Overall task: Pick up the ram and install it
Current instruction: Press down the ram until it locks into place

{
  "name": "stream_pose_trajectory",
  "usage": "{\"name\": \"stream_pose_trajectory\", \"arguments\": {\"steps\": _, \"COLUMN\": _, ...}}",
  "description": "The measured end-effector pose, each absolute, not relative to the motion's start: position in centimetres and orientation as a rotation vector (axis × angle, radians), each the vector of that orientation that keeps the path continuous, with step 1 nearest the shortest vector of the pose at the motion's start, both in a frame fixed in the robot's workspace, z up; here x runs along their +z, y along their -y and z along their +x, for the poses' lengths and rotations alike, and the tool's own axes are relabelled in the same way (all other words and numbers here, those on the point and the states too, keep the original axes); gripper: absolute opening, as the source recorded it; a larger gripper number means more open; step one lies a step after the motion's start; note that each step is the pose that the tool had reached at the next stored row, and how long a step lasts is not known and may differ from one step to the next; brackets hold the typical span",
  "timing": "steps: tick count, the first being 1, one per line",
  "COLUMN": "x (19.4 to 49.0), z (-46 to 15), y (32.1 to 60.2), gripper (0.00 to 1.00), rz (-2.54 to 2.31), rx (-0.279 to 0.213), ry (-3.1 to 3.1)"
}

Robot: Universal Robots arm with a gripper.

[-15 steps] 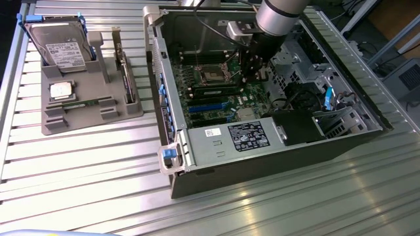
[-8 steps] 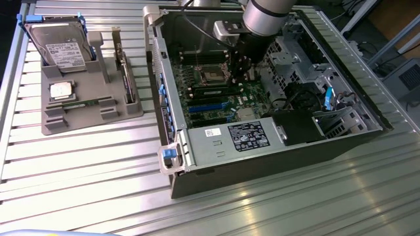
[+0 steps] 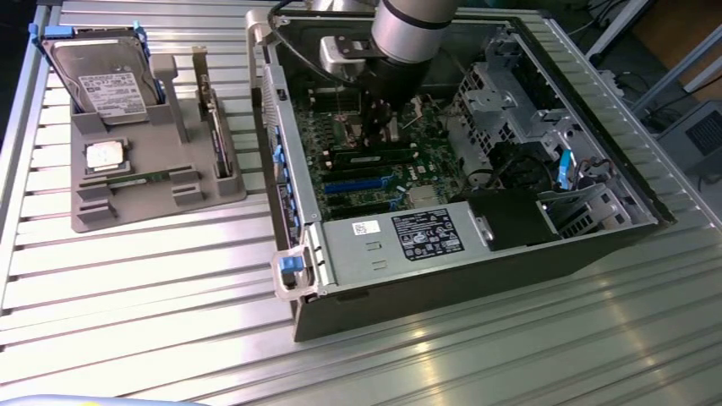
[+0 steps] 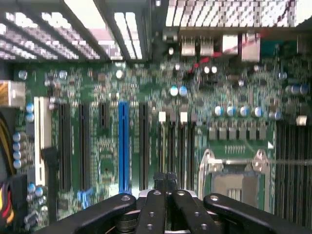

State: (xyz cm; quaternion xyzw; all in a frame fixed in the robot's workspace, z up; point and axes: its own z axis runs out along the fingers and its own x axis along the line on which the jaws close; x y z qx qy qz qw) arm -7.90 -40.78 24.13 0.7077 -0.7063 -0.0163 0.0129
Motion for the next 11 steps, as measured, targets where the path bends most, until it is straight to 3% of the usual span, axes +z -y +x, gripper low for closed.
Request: {"name": "stream_pose_trajectory", "arguments": {"steps": 11, "x": 23.3, "z": -10.3, "y": 40.8, "gripper": 0.11, "rz": 2.205, "rx": -0.050, "ry": 2.201}}
